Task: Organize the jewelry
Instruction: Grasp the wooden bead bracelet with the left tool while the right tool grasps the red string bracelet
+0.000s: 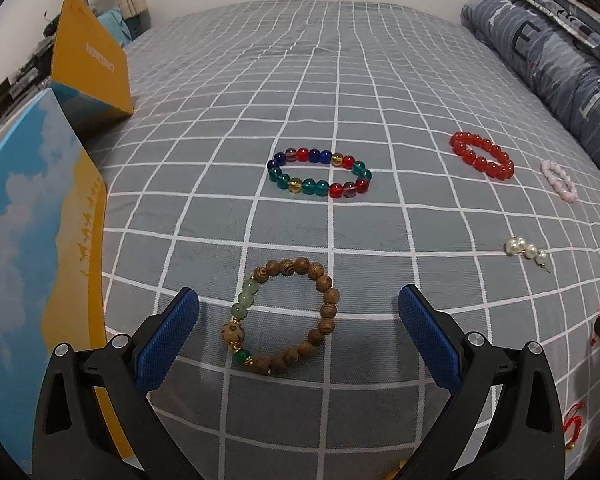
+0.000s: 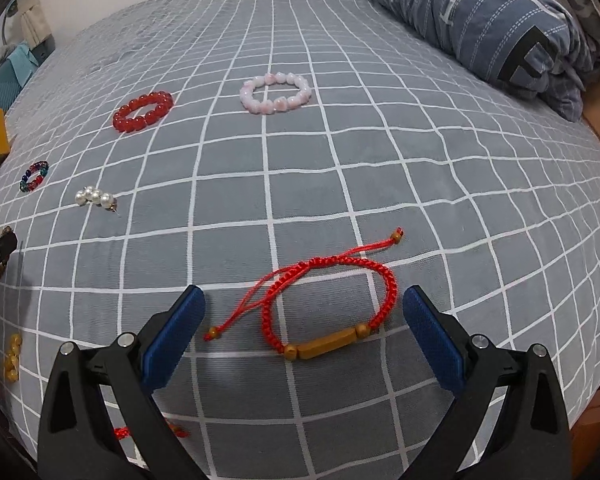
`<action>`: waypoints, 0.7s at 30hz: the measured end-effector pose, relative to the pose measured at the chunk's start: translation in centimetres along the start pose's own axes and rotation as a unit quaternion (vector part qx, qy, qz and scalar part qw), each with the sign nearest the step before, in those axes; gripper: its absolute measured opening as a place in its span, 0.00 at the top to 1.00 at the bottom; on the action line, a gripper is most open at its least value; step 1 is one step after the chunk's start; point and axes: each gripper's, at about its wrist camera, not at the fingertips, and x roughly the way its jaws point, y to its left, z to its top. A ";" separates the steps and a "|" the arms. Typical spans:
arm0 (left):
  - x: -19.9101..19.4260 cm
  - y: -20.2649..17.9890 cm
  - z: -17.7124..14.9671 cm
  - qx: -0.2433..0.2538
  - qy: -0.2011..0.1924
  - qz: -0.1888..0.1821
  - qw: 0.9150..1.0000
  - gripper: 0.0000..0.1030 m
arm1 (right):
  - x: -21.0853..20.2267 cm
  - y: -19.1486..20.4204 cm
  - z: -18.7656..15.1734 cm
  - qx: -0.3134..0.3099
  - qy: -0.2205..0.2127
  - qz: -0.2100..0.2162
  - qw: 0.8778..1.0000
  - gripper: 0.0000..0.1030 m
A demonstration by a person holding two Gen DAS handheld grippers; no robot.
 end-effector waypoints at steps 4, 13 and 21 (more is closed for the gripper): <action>0.5 0.2 -0.2 -0.007 0.012 -0.008 1.000 0.06 | 0.4 -0.2 0.1 0.005 0.007 0.001 1.000 0.09; 0.6 0.7 -0.6 -0.027 0.016 -0.023 0.999 0.26 | 0.7 -0.4 0.2 0.009 0.020 0.010 1.000 0.26; 0.1 0.9 -0.8 -0.029 0.019 -0.034 0.999 0.55 | 0.4 -0.4 0.1 0.009 0.016 0.013 1.000 0.49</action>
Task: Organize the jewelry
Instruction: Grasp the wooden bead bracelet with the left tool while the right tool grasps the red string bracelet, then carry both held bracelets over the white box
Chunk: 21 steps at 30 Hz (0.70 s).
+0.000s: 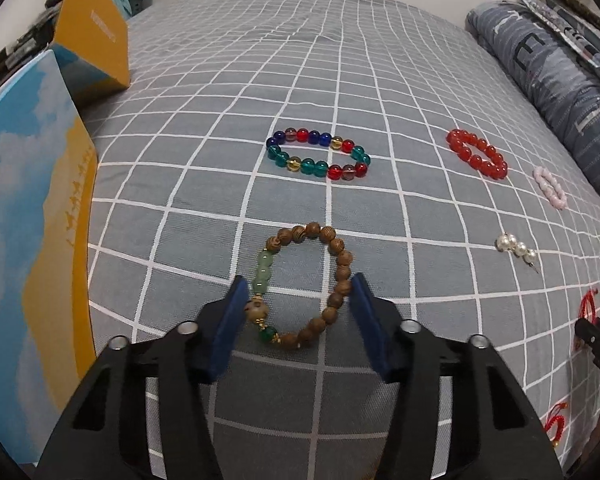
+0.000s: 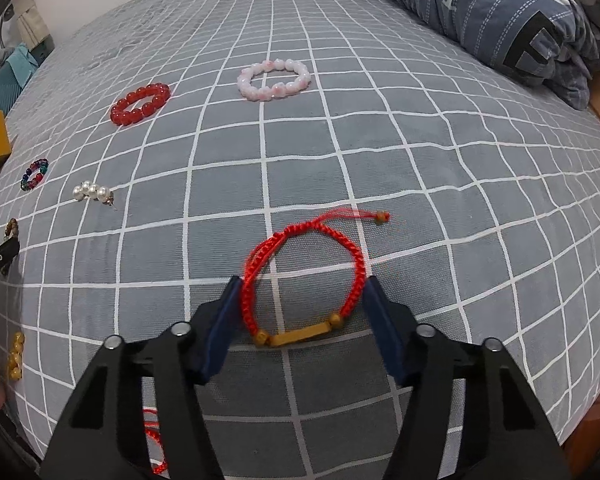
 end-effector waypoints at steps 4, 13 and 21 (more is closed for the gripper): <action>-0.3 -0.4 -0.2 0.014 0.002 -0.001 1.000 0.74 | -0.2 -0.1 -0.1 0.004 -0.001 0.004 1.000 0.62; -1.2 -1.0 -0.4 0.029 -0.009 0.005 1.000 0.90 | -0.6 -0.4 0.0 0.011 -0.014 0.002 1.000 0.77; -1.8 -0.8 -0.4 0.026 -0.015 -0.005 1.000 0.90 | -1.1 -0.8 0.0 0.015 -0.025 -0.003 1.000 0.93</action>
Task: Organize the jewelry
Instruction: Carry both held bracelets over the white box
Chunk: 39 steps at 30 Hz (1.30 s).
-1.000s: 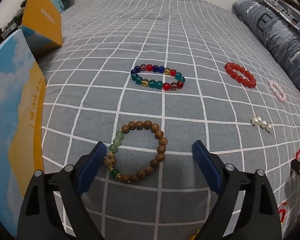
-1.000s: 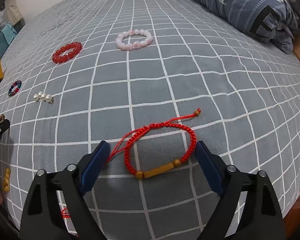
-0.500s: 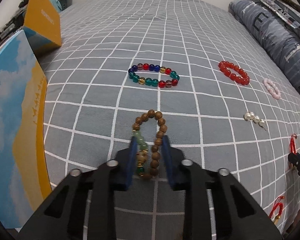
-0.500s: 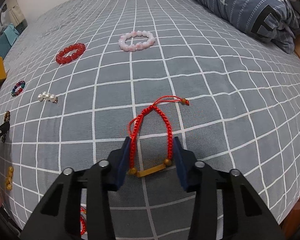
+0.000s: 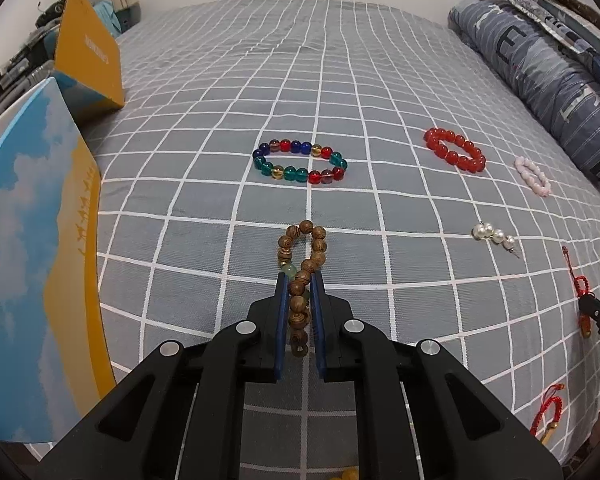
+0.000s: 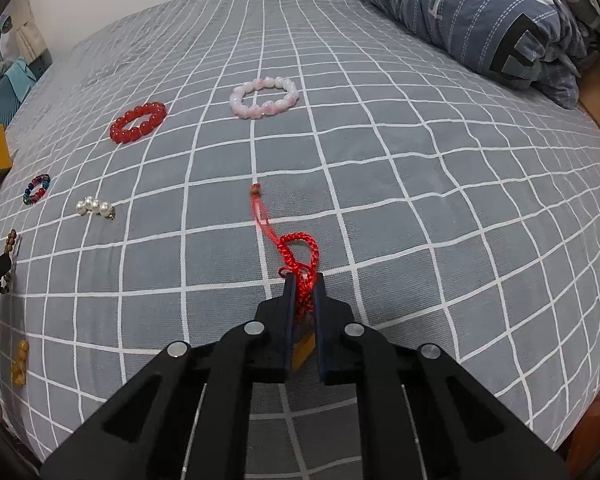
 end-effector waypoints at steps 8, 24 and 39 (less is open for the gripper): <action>-0.3 -0.1 -0.1 0.000 -0.003 -0.004 1.000 0.90 | -0.7 -0.1 0.0 0.006 -0.015 -0.001 1.000 0.93; -2.5 -0.2 -0.1 0.001 -0.033 -0.019 0.999 0.90 | -3.0 -0.2 0.1 0.011 -0.073 0.004 0.997 0.93; -5.6 -0.6 -0.3 0.010 -0.091 -0.013 0.996 0.90 | -5.3 1.3 0.1 -0.008 -0.142 -0.013 0.990 0.93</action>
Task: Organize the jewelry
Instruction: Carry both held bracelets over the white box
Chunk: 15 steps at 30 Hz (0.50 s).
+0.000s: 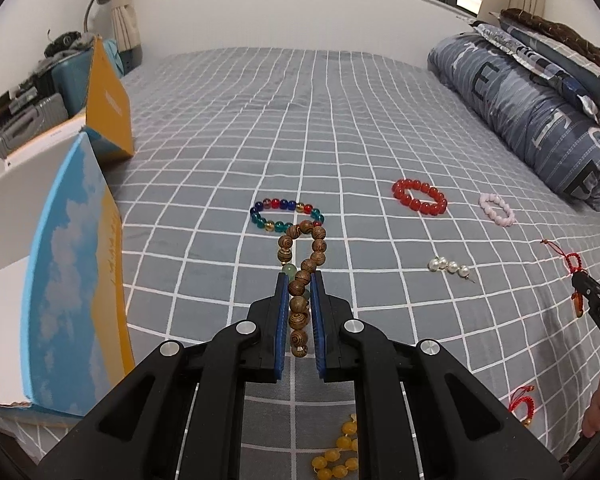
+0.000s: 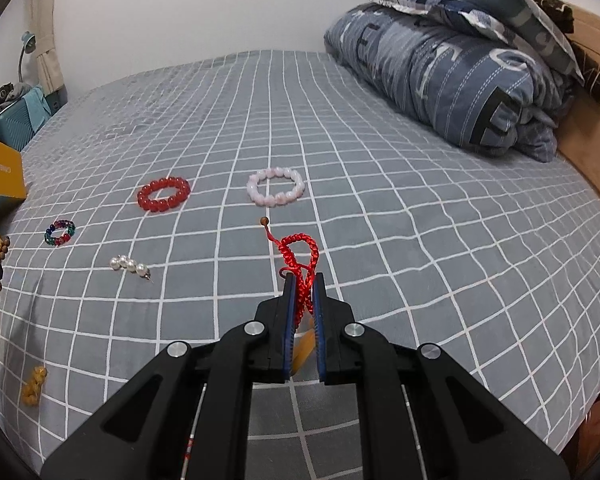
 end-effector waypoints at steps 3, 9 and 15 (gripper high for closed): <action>-0.2 0.0 0.0 0.001 -0.001 -0.004 1.000 0.90 | 0.0 0.1 0.1 0.004 0.000 0.003 1.000 0.93; -0.8 0.1 0.6 0.003 -0.005 0.001 1.000 0.90 | -0.5 0.8 0.8 0.002 0.003 0.007 1.000 0.93; -2.0 1.2 1.9 -0.008 0.001 0.001 1.000 0.90 | -1.3 2.2 2.4 0.000 0.009 0.016 1.000 0.93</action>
